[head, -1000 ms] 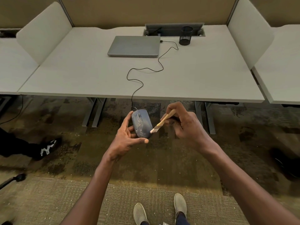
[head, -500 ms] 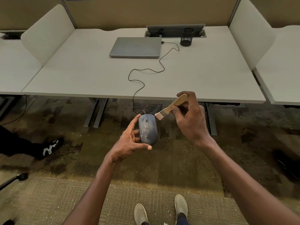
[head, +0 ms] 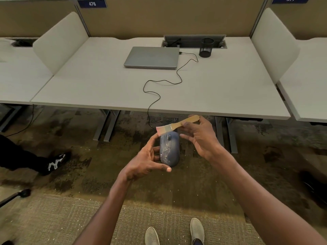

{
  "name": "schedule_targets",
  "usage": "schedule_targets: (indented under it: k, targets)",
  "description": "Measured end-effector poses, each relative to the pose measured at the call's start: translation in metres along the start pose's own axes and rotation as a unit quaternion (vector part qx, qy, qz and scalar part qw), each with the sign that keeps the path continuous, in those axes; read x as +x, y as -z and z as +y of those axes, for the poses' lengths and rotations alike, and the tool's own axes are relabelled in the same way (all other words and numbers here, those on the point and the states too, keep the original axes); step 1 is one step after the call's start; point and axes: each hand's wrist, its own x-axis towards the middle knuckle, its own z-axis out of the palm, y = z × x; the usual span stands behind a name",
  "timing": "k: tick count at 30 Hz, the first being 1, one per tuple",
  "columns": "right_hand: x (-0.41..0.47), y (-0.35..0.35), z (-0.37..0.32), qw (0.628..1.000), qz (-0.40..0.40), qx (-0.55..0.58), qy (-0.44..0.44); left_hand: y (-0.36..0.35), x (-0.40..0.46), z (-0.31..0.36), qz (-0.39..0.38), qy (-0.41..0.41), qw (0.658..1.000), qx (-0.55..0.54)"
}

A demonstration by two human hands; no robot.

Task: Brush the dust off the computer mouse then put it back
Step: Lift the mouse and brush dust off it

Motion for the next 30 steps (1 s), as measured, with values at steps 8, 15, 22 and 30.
schedule_targets:
  k: [8, 15, 22, 30]
  targets:
    - [0.000, -0.004, 0.008, 0.997, -0.039, 0.028, -0.065, -0.001, -0.002, 0.004, -0.010, 0.024, 1.000, -0.016]
    - [-0.002, -0.004, 0.009, 0.997, -0.030, 0.056, -0.048, 0.002, -0.003, 0.003, 0.020, 0.012, 0.999, -0.048]
    - [-0.002, 0.000, 0.012, 0.995, 0.009, 0.096, -0.032, -0.005, -0.007, -0.004, 0.109, -0.051, 0.990, -0.077]
    - [-0.004, 0.000, 0.020, 0.988, 0.043, 0.149, -0.024, -0.029, -0.005, -0.018, 0.215, -0.087, 0.969, -0.084]
